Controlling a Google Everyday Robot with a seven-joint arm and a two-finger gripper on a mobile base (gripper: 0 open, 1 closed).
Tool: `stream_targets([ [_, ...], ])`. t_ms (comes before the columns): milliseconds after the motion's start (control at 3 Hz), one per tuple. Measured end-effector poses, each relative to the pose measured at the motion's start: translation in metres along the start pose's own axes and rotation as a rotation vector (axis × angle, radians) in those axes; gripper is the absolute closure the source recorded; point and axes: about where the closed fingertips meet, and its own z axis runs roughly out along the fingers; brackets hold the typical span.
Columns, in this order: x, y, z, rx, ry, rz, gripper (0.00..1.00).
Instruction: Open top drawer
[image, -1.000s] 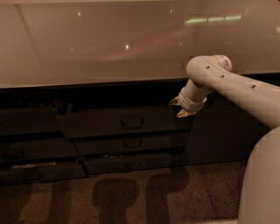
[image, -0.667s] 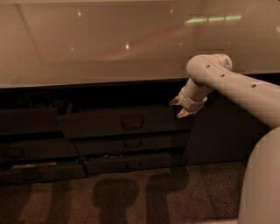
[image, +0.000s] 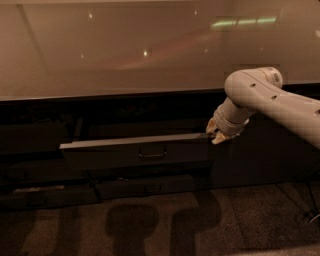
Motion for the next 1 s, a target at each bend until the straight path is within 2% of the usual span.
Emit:
stream_targets([
  [1000,-0.0035,0.0021,0.002,-0.022,-0.007,-0.005,1.0],
])
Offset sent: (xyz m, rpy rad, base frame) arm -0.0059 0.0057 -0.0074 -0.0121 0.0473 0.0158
